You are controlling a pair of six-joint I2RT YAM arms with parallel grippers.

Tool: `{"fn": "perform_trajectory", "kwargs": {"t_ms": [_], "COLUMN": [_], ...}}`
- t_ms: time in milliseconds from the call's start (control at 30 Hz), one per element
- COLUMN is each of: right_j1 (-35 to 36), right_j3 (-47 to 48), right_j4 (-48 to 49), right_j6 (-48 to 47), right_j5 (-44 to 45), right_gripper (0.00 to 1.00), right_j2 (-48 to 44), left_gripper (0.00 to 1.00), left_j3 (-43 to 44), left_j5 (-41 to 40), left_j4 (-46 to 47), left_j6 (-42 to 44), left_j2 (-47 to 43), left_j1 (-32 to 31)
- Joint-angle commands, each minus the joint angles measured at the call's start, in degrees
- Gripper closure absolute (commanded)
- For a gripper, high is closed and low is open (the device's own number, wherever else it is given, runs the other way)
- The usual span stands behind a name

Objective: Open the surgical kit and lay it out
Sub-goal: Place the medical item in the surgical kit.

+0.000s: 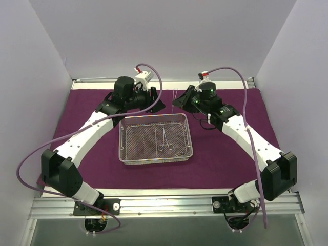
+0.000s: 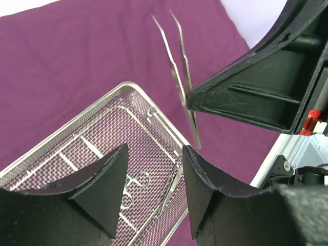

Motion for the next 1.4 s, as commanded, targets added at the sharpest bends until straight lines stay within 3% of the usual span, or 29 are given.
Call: {"fn": "perform_trajectory", "kwargs": {"t_ms": [0,600,900,1367], "right_j1": [0.84,5.76,5.76,5.76], "right_j3": [4.38,5.18,5.35,5.61], "right_j4": [0.08,-3.17,-3.35,-3.53], "right_j6": [2.11,3.52,3.96,3.52], "right_j5": [4.37,10.09,9.92,8.86], "right_gripper": [1.00,1.00,1.00,1.00], "right_j2": [-0.66,-0.22,-0.48,-0.13], "left_gripper": [0.44,0.45,0.49,0.47], "left_j3": [2.88,2.35,2.52,3.84], "left_j5": [-2.77,-1.53,-4.17,-10.41], "left_j4": [4.36,4.19,1.02,-1.62], "left_j6": [1.29,0.59,2.17,5.77], "left_j2": [0.43,1.22,2.80,3.33], "left_j1": [-1.13,-5.17,-6.23,-6.32]}}
